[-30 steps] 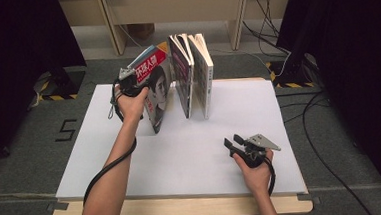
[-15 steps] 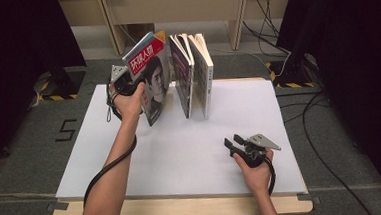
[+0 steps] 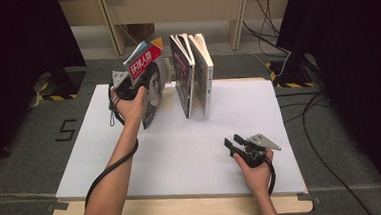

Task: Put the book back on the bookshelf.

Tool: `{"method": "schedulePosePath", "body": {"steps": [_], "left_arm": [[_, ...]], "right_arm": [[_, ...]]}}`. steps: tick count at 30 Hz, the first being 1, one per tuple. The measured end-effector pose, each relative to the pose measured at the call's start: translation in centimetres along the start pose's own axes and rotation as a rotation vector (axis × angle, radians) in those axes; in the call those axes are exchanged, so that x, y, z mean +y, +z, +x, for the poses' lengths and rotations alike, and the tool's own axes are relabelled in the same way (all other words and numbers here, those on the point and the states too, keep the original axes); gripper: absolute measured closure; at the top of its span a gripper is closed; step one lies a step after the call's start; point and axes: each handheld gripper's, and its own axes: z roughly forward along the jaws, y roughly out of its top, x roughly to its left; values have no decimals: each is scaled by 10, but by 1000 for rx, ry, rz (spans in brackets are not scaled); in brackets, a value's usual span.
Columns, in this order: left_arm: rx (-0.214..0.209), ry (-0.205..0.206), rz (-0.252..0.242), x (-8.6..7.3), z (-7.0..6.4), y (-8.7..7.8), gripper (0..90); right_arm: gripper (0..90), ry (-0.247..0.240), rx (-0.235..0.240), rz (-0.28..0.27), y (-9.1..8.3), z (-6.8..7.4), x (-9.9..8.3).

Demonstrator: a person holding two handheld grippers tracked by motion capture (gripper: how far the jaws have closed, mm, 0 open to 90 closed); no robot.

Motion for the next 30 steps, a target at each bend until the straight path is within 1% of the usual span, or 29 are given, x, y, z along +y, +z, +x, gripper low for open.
{"method": "schedulePosePath", "body": {"steps": [1,2,4,6,8,9,10,11,12,15,16,17,18,19,20,21,22,24,25,26,27,28,29,30], "left_arm": [[-28,-29,-32,3,-3,-1,849],[-28,-29,-32,3,-3,-1,851],[-50,-46,-60,7,-6,0,855],[-41,-23,-71,8,-8,3,856],[-34,-18,-75,8,-9,5,855],[-16,-1,-77,5,-8,7,855],[-8,8,-76,3,-7,7,856],[-8,8,-76,3,-7,7,855],[5,21,-69,-3,-4,7,853],[30,40,-69,-11,2,3,833],[30,40,-69,-11,2,3,823],[38,41,-71,-13,3,2,823],[41,42,-66,-13,8,-1,803],[41,42,-66,-13,8,-1,790],[38,42,-60,-13,10,-2,781],[34,51,-53,-13,11,-2,770],[25,69,-34,-13,12,-4,763],[19,69,-27,-12,13,-4,749],[0,56,9,-11,14,-4,724],[-8,57,19,-10,14,-5,718],[-16,61,43,-9,14,-5,710],[-16,61,43,-9,14,-5,700],[-23,56,64,-9,14,-5,700],[-38,51,97,-9,13,-5,683]], "right_arm": [[522,-1,1,0,0,0,0],[522,-1,1,0,0,0,0],[522,1,-2,-1,0,0,0],[522,2,-2,-2,0,0,0],[522,0,0,-3,0,0,0],[522,-8,-1,-4,1,0,0],[522,-11,-2,-5,1,0,0],[522,-9,-3,-6,0,0,0],[522,-5,-2,-5,0,0,0],[521,0,2,0,0,0,0],[522,2,2,1,0,0,0],[522,2,2,1,0,0,0],[522,-6,2,-2,0,0,0],[522,-6,2,-2,0,0,0],[521,-2,0,-3,0,0,0],[522,-4,1,-3,0,0,0],[522,-3,1,-2,0,0,0],[521,-6,0,-1,1,0,0],[522,-6,-1,-2,1,0,0],[522,-7,-1,-1,1,0,0],[522,-9,-1,0,1,0,0],[522,-9,-1,0,1,0,0],[522,-11,-4,-2,1,0,0],[522,-10,-4,-3,1,1,0]]}}
